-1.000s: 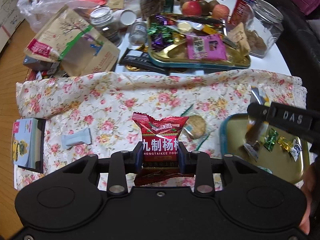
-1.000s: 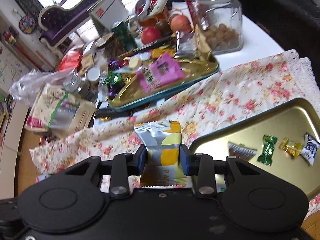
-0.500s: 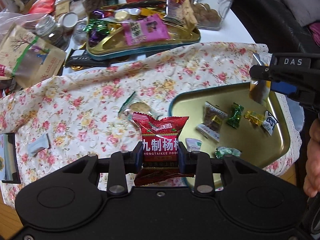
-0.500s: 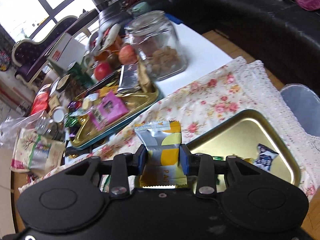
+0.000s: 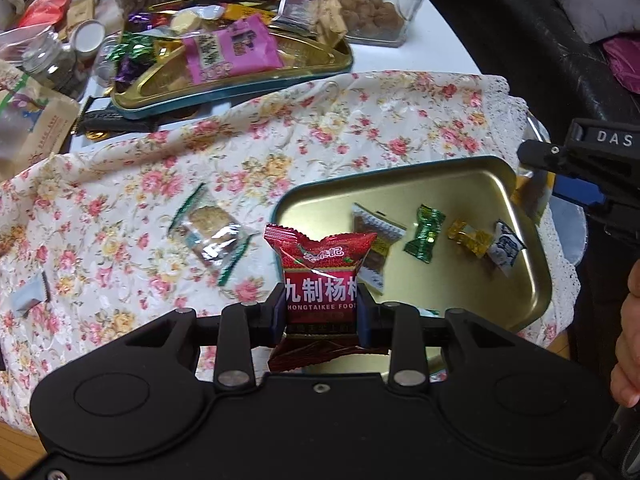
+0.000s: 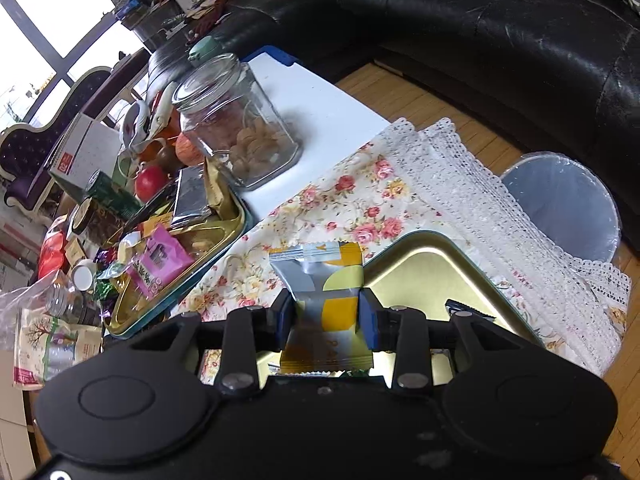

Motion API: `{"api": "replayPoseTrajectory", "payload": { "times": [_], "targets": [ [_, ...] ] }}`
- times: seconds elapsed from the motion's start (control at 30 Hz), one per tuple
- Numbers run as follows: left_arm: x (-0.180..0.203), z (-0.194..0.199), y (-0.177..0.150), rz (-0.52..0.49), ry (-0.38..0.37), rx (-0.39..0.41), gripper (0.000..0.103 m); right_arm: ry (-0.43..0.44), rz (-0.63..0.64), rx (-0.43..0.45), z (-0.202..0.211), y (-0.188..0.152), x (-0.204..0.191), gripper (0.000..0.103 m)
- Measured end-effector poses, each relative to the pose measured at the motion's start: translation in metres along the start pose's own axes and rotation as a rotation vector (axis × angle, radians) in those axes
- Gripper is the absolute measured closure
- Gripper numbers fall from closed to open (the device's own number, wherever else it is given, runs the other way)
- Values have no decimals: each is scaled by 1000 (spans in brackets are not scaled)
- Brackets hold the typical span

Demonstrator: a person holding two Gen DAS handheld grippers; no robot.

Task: Organize snacks
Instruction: 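Carry the red packet with the left gripper while the right carries the yellow packet to the tray, then open the left gripper over the tray while the right releases the yellow packet there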

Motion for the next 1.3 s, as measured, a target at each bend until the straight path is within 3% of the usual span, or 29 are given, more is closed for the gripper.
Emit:
{"api": "replayPoseTrajectory", "payload": {
  "times": [0.37,0.8,1.1,1.3],
  "targets": [
    [49,-17,2,-37,-65,-13,60,-18,-14,-5,0,2,16,66],
    [69,-22,6,-44,-118,-16,56,-27,-39,-7,0,6,30,66],
    [49,-17,5,-47,-13,3,56,-36,-5,-25,-4,0,29,66],
    [25,-10,9,1,12,9,56,-39,47,-70,-10,-9,28,66]
  ]
}}
Point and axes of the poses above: each gripper's, at about its wrist camera, not at the fingertips, and z roughly against the way its jaws point, x to its right, y to its top, the point moved 1 cm from there along -z, roughly the way its jaws point, and after that the axes turned 11 degrees about x, right-handed, at the moved point
